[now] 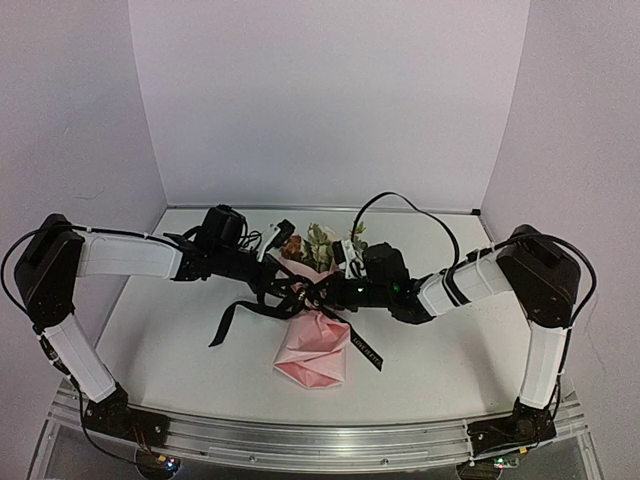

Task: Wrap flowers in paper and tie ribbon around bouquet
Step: Cross the ribbon over the folded bouquet.

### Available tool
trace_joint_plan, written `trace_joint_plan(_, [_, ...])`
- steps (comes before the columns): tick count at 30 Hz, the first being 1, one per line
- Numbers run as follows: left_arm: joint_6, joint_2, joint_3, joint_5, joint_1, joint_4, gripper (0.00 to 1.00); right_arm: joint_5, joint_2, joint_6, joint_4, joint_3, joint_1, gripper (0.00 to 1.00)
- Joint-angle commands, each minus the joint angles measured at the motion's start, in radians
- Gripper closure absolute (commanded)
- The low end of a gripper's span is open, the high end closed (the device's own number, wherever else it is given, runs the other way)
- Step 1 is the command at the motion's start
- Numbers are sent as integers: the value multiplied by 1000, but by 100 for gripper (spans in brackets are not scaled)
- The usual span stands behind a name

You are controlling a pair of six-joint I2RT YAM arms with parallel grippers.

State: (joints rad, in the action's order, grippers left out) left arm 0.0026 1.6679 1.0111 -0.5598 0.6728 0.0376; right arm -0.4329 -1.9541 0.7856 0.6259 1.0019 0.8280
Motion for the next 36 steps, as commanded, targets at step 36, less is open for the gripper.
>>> trace_joint_plan(36, [61, 70, 77, 159, 157, -90, 84, 104, -72, -34, 169, 16, 13, 100])
